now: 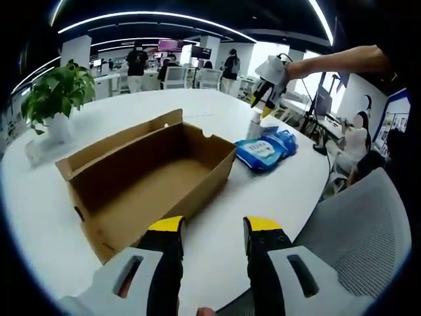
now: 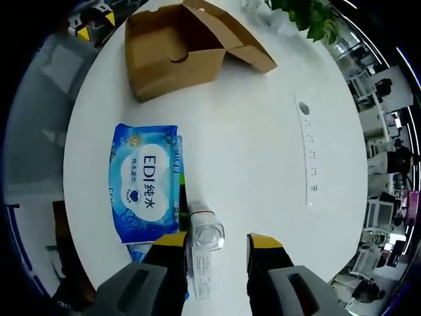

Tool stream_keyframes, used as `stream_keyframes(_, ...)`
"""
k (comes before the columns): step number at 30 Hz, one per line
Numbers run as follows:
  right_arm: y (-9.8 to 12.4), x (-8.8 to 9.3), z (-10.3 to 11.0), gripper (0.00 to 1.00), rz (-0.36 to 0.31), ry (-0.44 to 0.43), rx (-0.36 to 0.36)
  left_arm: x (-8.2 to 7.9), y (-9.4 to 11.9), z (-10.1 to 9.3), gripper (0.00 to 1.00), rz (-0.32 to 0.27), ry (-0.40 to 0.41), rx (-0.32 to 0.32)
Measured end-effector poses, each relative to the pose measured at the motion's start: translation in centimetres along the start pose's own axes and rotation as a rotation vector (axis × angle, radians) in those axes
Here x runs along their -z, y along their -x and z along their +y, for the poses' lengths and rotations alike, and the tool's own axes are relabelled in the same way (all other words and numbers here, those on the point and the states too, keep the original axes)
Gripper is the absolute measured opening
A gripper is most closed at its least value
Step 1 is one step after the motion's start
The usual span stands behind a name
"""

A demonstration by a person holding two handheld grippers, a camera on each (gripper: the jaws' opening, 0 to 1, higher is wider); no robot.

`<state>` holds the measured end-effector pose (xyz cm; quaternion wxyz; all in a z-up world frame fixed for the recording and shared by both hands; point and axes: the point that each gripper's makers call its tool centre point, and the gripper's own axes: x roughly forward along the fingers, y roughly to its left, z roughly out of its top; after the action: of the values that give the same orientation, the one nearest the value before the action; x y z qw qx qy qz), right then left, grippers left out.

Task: Operate the shoe box by opening the lid, removing the specified soft item, and placing it in the target area until the item is outside and the box remains undamaged.

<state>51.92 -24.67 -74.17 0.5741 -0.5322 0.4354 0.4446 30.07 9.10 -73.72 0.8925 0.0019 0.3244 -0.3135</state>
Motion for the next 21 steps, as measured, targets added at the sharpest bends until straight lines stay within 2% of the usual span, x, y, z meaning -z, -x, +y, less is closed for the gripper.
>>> stream_keyframes(5,0.7,-0.1,-0.7,0.33,-0.018,-0.01,0.045,-0.1,0.1,0.0,0.36,-0.003,-0.005,-0.005)
stream_keyframes(10,1.7,-0.1,-0.5,0.34,-0.037,-0.021,0.078,-0.2,0.2,0.2,0.36,-0.011,-0.006,-0.014)
stream_keyframes(16,3.0,-0.1,0.5,0.34,-0.068,-0.072,0.12,-0.7,0.5,0.7,0.36,-0.035,0.012,-0.031)
stream_keyframes(21,4.5,-0.7,1.1,0.34,-0.122,-0.14,0.166,-1.0,0.7,1.1,0.36,-0.052,0.024,-0.044)
